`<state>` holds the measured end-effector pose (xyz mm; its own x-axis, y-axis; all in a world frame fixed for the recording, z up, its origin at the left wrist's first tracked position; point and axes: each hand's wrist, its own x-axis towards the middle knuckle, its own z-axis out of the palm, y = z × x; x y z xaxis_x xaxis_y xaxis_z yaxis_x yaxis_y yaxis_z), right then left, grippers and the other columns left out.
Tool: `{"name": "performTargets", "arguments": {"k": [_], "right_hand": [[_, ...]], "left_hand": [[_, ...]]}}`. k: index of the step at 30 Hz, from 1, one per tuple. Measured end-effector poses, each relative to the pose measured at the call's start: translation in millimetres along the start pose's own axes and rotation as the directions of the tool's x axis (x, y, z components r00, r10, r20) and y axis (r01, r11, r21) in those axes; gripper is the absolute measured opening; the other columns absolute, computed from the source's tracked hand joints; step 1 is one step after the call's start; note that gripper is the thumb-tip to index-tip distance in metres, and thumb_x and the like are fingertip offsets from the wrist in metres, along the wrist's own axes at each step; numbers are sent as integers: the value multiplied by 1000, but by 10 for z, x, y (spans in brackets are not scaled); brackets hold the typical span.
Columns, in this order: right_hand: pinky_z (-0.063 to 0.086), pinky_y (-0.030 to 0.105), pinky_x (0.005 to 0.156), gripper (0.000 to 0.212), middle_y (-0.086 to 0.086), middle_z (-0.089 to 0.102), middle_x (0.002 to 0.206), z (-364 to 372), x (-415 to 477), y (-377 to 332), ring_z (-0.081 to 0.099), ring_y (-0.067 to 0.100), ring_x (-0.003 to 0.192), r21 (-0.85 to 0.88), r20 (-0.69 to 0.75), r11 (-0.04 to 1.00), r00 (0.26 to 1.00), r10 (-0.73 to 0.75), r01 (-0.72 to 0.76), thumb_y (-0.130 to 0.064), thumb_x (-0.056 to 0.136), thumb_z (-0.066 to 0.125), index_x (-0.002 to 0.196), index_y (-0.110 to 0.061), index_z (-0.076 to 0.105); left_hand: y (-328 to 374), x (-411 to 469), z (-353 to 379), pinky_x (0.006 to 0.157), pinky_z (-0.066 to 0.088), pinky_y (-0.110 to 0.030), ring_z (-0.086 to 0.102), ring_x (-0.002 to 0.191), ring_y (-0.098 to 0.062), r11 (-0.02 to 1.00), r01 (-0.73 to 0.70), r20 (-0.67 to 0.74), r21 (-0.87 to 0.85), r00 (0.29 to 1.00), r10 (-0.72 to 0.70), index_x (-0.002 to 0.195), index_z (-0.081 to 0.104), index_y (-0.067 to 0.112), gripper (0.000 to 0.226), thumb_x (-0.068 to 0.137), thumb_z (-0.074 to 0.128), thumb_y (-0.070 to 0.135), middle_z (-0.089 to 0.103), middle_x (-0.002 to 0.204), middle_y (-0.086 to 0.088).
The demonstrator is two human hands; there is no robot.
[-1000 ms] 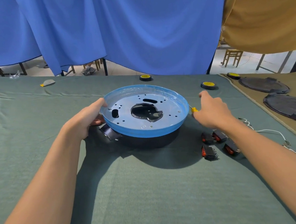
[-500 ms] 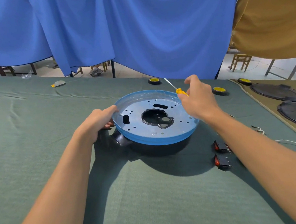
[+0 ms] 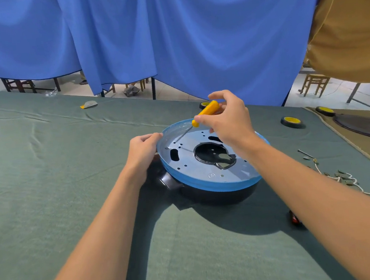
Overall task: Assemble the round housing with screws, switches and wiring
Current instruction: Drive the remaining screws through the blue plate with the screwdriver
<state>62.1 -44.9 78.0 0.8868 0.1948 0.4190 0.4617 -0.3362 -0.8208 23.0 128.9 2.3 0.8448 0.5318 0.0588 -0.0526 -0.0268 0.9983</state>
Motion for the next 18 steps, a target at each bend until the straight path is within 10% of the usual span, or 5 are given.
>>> {"name": "performTargets", "arguments": {"k": [11,18], "right_hand": [[54,40,82,24,6,61,96,464,72,-144,64,27,89,-29,-69,960,957,-280,279,-15,94,60,115,-13,50],[40,6,76,39,12,61,112,606,29,-105,58,18,95,-88,-37,905,907,-421,416,-12,95,58,132,-5,47]], "left_hand": [[-55,-37,66,66,33,-36,40,64,-25,998,-35,-64,-51,997,31,62,51,-4,44,72,60,37,46,69,-12],[-101,26,81,63,37,-36,44,57,-21,998,-54,-112,-31,993,50,54,44,8,41,85,61,26,43,55,-7]]}}
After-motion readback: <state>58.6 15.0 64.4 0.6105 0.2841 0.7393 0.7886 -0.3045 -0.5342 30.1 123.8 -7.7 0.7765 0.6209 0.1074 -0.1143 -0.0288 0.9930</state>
